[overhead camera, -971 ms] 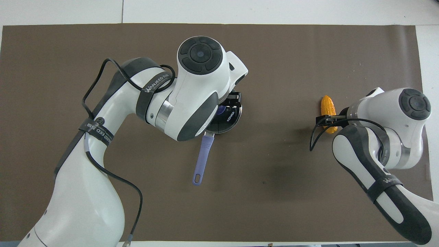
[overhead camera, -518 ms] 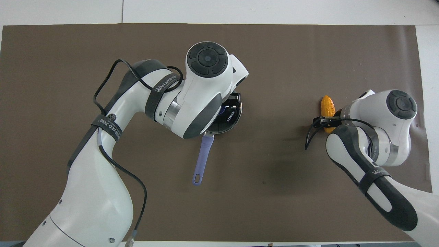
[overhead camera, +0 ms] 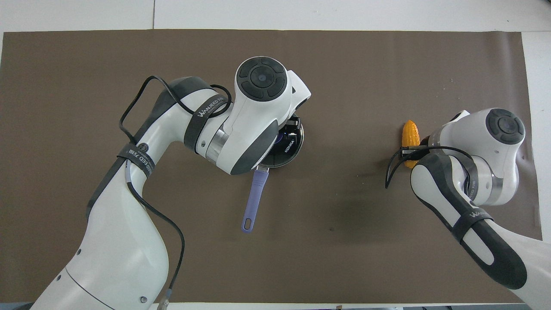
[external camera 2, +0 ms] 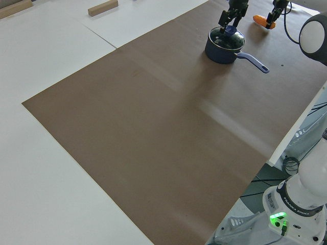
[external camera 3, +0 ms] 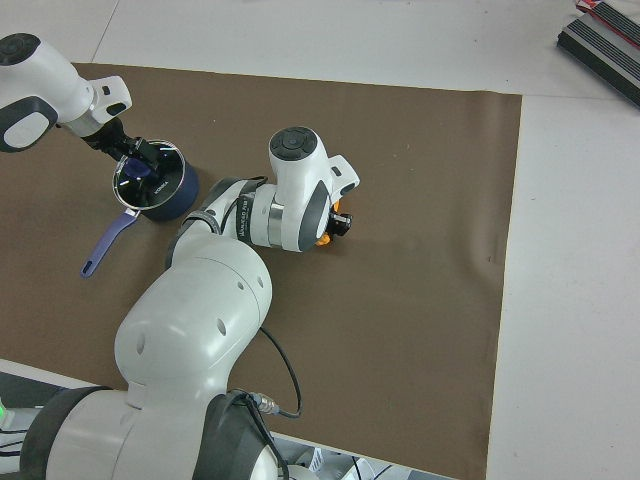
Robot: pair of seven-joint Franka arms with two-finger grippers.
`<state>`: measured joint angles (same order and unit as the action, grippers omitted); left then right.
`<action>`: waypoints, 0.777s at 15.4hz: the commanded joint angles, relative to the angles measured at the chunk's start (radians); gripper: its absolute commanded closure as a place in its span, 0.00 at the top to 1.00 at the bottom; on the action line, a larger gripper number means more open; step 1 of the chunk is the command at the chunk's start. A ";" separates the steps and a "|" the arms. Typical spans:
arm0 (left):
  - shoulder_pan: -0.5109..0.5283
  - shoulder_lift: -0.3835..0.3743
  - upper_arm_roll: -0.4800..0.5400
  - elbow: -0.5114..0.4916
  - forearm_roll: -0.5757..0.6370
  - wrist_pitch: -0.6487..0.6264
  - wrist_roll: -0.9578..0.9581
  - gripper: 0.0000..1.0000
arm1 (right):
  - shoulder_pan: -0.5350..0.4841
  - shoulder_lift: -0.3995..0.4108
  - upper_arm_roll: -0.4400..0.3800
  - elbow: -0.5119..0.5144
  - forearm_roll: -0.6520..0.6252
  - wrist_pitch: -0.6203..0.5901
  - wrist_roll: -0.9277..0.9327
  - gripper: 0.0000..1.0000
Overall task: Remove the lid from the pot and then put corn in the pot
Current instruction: 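Grasp the lid knob with the left gripper while the right gripper grasps the corn, then lift the glass lid with the left gripper while the right gripper lifts the corn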
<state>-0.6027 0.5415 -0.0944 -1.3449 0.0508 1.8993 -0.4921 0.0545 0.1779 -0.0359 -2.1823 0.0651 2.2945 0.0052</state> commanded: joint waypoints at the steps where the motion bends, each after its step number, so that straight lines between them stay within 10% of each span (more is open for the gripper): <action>1: -0.011 -0.002 0.012 -0.010 0.026 0.017 0.006 1.00 | 0.005 0.002 0.004 0.135 -0.011 -0.165 -0.007 0.00; 8: -0.014 0.009 0.010 -0.013 0.031 0.027 0.009 0.92 | 0.146 0.045 0.008 0.406 -0.008 -0.423 0.209 0.00; 12: -0.023 0.014 0.012 -0.010 0.031 0.026 0.009 0.68 | 0.160 0.074 0.011 0.519 0.002 -0.503 0.214 0.00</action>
<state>-0.6088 0.5533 -0.0946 -1.3487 0.0559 1.9077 -0.4875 0.2208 0.2026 -0.0274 -1.7502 0.0650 1.8387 0.2081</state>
